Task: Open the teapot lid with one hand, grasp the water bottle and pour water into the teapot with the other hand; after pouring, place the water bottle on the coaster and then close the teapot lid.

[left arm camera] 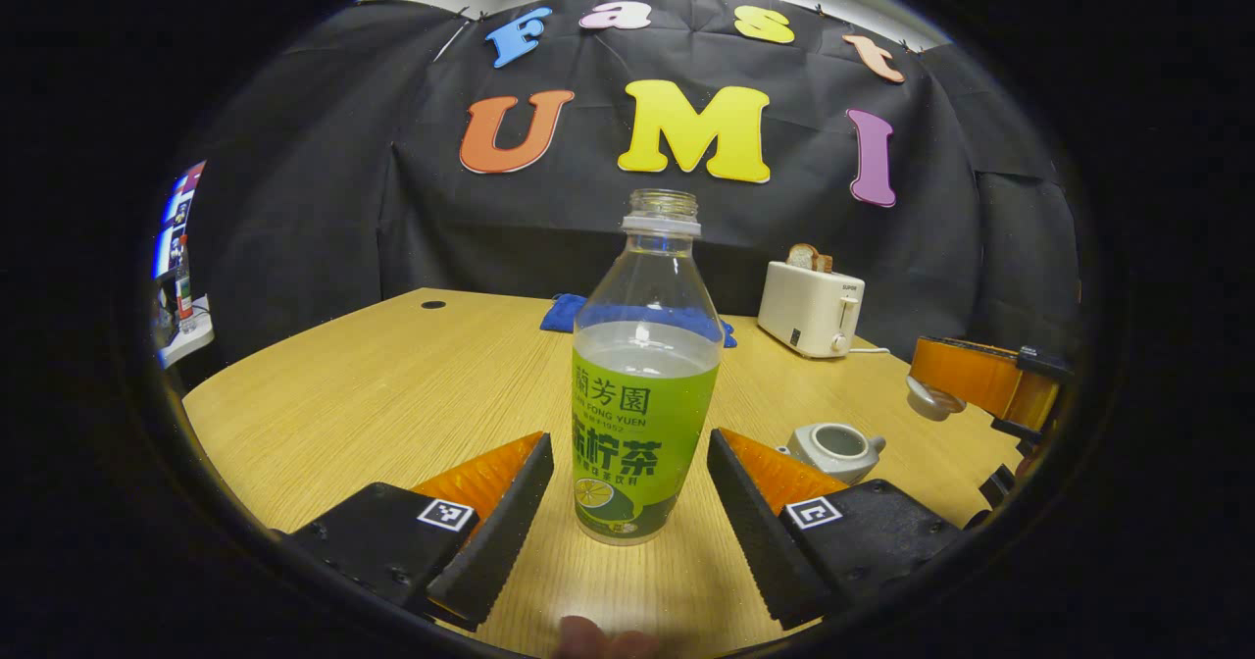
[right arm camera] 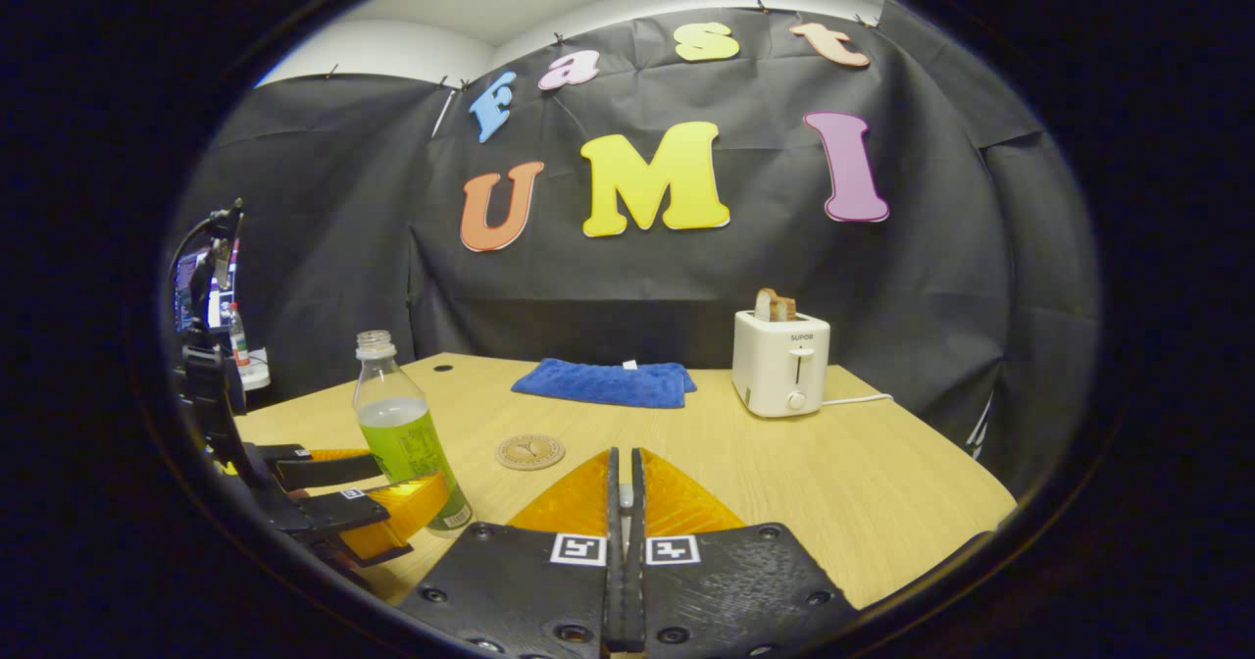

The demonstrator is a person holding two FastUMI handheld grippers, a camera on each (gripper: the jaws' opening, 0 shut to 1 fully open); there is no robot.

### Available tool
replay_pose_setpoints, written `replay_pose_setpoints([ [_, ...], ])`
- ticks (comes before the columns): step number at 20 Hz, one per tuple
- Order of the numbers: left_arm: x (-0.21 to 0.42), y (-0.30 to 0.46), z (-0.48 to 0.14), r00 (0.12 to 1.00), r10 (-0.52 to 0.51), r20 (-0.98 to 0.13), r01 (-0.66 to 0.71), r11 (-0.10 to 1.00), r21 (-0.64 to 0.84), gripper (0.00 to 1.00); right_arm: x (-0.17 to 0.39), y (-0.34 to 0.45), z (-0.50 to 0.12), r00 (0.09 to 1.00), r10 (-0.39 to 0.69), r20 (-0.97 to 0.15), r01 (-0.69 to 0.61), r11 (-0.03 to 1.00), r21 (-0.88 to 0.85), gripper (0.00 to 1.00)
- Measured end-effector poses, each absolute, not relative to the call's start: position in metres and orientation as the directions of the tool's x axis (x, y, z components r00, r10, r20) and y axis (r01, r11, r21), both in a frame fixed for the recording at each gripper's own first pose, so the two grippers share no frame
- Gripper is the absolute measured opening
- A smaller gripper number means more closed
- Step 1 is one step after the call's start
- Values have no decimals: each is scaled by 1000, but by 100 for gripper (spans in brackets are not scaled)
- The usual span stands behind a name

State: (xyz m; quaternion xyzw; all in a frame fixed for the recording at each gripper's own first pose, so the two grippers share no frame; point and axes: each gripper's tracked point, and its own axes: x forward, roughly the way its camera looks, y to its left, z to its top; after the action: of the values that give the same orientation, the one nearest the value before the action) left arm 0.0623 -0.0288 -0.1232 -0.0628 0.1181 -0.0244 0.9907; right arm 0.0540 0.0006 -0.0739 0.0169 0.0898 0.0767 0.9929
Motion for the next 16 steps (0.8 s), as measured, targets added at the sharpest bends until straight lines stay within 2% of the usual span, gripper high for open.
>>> replay_pose_setpoints([
  [7, 70, -23, -136, 961, -45, -274, 21, 996, -92, 98, 49, -2, -65, 974, 157, -162, -153, 988, 37, 0],
  [12, 72, -18, -138, 950, -21, -312, 6, 999, -47, 80, 48, -5, -68, 972, 164, -170, -160, 986, 36, 0],
  [16, 68, 2, -120, 951, 58, -304, -16, 990, 140, 77, 48, -12, -72, 969, 167, -180, -158, 985, 66, 0],
])
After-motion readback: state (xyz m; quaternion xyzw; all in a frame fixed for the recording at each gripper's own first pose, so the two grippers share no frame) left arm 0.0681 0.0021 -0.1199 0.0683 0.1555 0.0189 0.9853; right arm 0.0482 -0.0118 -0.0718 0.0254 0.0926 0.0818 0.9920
